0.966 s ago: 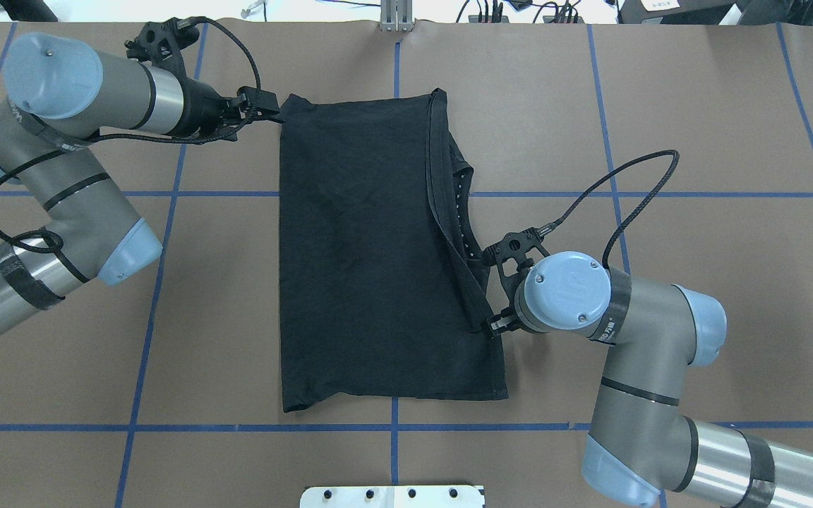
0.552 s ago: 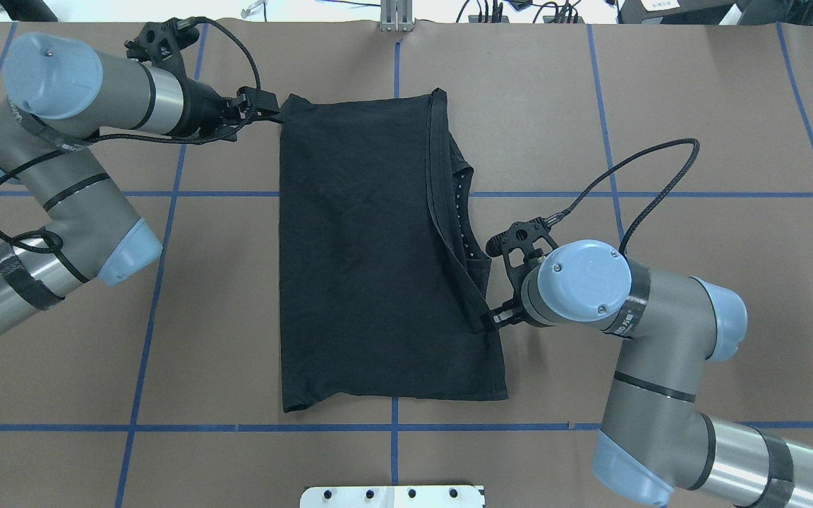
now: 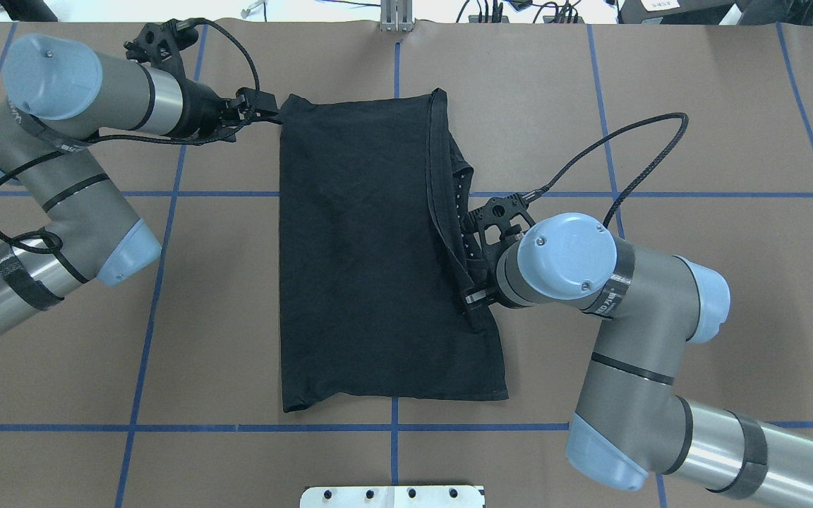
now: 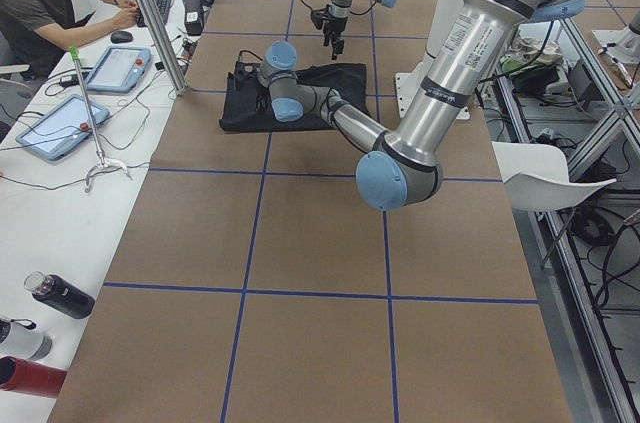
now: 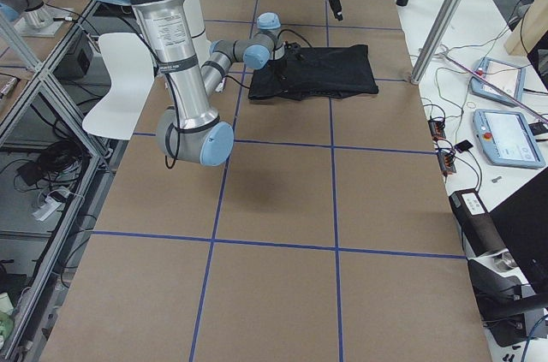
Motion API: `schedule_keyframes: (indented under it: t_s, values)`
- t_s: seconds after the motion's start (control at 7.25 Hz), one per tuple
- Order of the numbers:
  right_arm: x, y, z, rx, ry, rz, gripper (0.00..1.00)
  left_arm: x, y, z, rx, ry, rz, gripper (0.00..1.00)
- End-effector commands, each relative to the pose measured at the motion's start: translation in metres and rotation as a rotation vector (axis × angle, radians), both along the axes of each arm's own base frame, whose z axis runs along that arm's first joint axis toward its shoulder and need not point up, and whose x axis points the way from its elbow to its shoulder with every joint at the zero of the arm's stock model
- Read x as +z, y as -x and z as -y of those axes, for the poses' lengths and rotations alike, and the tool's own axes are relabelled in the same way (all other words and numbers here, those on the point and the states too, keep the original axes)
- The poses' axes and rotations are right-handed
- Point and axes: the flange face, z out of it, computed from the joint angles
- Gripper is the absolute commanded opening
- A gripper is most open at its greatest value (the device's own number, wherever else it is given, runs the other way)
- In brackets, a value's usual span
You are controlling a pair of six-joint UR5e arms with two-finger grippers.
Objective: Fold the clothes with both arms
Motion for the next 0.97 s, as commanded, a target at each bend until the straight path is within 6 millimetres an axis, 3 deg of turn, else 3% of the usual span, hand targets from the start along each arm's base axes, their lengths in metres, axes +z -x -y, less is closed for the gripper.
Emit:
schedule_keyframes:
  t_s: [0.0,0.41,0.55,0.83]
  values:
    - [-0.007,0.025,0.017,0.030,-0.020,-0.022,0.99,0.000,0.000,0.000,0.001,-0.002,0.000,1.00]
    - [-0.014,0.050,0.040,0.068,-0.065,-0.058,0.99,0.002,0.000,0.000,0.001,0.000,0.002,1.00]
    - [-0.007,0.064,0.051,0.073,-0.071,-0.046,1.00,0.002,0.000,0.000,0.001,-0.001,0.001,1.00]
    - [-0.003,0.059,0.069,0.092,-0.082,-0.045,0.99,0.003,-0.001,0.001,0.001,-0.002,0.003,1.00]
